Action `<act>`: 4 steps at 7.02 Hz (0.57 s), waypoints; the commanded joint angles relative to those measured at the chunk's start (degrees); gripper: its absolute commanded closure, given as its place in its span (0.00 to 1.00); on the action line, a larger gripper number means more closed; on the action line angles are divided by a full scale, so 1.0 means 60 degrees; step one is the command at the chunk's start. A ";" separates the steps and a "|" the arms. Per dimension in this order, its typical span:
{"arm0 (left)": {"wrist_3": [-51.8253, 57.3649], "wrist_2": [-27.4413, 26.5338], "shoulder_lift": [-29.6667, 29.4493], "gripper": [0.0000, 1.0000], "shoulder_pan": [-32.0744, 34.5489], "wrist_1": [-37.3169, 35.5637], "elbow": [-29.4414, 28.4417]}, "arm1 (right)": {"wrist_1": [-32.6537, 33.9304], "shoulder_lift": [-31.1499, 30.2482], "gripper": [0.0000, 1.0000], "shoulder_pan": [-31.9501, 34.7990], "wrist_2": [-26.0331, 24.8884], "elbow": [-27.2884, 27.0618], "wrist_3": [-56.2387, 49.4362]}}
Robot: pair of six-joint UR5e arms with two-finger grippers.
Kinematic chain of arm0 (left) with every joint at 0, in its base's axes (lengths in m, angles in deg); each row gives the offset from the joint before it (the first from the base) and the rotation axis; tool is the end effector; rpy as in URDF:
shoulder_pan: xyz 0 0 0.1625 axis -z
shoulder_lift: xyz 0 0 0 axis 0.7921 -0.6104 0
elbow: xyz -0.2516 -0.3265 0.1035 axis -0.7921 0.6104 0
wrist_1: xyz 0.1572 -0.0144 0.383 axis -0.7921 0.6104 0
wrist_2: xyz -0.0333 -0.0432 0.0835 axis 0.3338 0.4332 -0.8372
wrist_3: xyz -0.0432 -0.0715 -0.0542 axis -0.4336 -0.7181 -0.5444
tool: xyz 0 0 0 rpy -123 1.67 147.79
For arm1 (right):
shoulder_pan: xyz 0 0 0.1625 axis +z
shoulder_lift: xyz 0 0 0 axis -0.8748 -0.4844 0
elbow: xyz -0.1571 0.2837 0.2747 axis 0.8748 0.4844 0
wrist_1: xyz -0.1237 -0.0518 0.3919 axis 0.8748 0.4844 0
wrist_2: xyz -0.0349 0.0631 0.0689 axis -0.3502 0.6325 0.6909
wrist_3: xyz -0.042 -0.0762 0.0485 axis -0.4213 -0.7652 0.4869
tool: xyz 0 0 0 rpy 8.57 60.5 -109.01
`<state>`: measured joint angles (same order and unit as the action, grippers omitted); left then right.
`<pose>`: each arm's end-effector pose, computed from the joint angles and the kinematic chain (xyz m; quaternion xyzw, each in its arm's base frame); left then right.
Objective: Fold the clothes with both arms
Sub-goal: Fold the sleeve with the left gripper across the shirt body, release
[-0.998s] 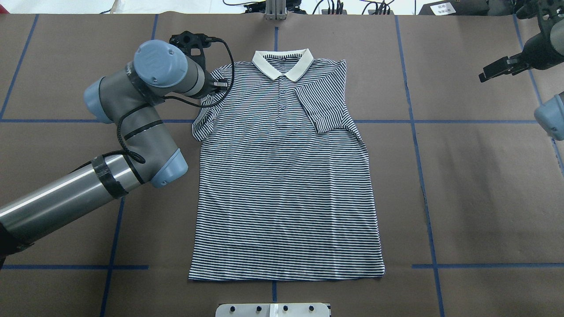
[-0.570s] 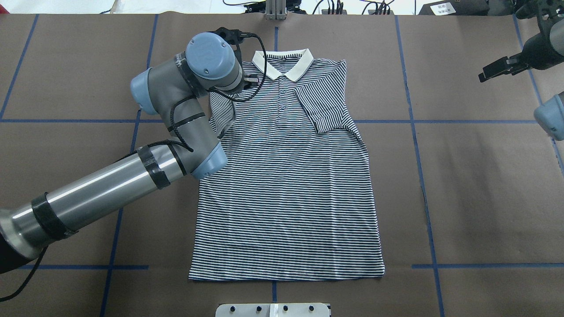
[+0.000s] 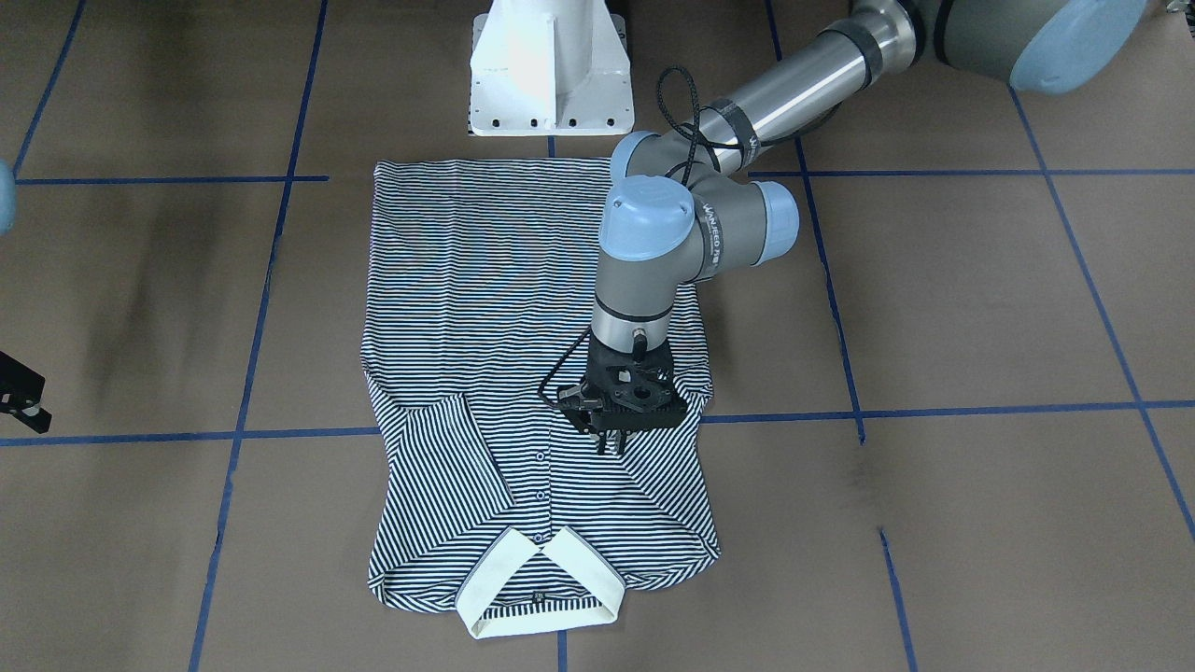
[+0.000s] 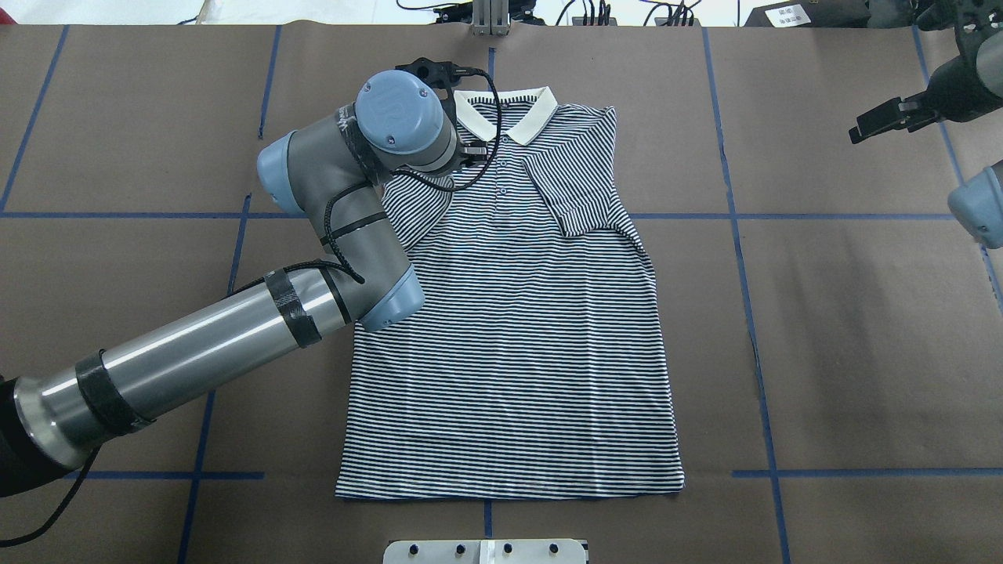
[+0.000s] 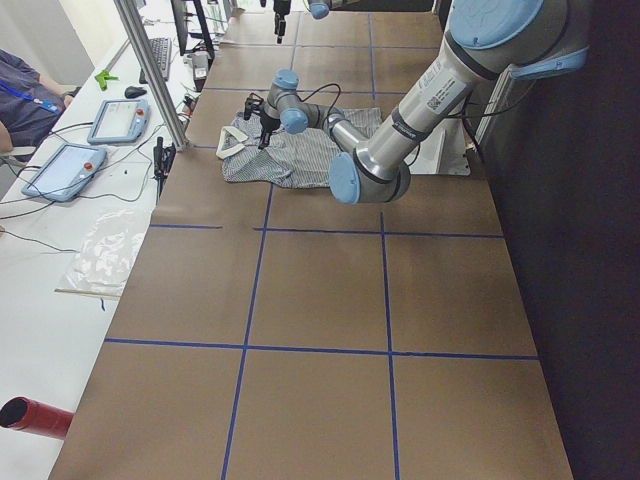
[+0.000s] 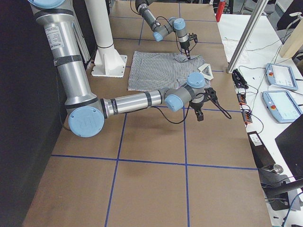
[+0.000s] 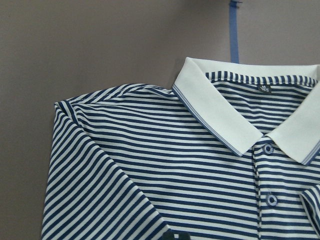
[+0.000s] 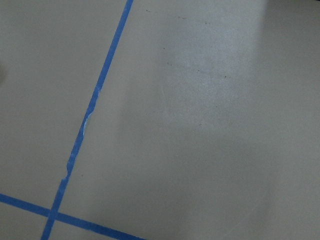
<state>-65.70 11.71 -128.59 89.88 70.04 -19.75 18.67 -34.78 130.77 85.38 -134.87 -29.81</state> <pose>0.5690 -0.5909 0.1897 0.1924 0.4279 -0.0880 0.8787 -0.1468 -0.6068 0.4914 0.1566 -0.4032 -0.0494 0.9002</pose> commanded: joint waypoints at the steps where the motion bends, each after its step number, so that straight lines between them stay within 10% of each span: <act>1: 0.0442 0.0418 0.0355 0.00 -0.0010 -0.0016 0.0809 | -0.0015 0.0029 0.00 -0.0270 0.0027 -0.0492 0.1232; 4: 0.0718 0.0874 0.2286 0.00 -0.0024 -0.0046 0.3427 | 0.0015 -0.0335 0.00 -0.1862 -0.0147 -0.2598 0.4710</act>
<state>-62.62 16.07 -119.21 89.79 69.85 -5.20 18.74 -35.75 124.04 85.40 -145.35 -10.69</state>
